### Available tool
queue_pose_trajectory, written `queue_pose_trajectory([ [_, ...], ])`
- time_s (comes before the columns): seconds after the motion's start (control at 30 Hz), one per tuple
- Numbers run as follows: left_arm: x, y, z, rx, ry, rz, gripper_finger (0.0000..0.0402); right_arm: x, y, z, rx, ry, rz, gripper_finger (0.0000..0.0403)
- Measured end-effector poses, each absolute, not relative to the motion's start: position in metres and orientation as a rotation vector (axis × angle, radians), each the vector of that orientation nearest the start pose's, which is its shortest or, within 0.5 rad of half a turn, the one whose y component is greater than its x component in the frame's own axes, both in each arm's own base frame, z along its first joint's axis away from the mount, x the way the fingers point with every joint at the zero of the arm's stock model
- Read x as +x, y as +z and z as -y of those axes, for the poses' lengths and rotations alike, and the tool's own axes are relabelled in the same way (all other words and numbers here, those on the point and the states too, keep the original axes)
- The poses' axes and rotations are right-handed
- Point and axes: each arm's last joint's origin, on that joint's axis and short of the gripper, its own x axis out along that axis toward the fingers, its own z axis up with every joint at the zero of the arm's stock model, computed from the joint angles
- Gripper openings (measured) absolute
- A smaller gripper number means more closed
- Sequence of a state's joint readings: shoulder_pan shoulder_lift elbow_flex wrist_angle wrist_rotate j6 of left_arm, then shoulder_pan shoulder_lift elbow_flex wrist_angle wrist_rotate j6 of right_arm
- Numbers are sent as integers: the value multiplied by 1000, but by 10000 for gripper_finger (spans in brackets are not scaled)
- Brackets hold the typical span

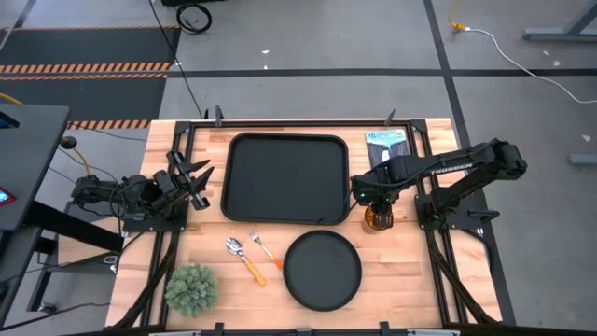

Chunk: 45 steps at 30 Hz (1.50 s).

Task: Pick and place plate/cup/fork/spoon on tray
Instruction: Put the brown cup on the black tray

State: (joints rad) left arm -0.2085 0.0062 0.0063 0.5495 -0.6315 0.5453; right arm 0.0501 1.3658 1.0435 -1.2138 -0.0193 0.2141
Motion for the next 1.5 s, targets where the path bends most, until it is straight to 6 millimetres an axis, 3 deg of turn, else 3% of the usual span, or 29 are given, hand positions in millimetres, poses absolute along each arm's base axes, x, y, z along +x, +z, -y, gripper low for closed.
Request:
queue_pose_trajectory([
  [0.2, 81, 213, 0, 298, 533, 377, 110, 225, 238, -12, 129, -129, -1570, 108],
  [0.7, 81, 212, 0, 299, 532, 374, 110, 228, 234, -12, 130, -107, -1586, 19],
  [0.93, 81, 213, 0, 299, 532, 374, 110, 228, 235, -12, 135, -102, -1590, 18],
  [1.17, 81, 212, 0, 296, 531, 374, 110, 231, 250, -3, 144, -119, -1572, 14],
  [1.5, 82, 210, 0, 300, 524, 353, 110, 237, 283, 29, 184, -147, -1504, 14],
])
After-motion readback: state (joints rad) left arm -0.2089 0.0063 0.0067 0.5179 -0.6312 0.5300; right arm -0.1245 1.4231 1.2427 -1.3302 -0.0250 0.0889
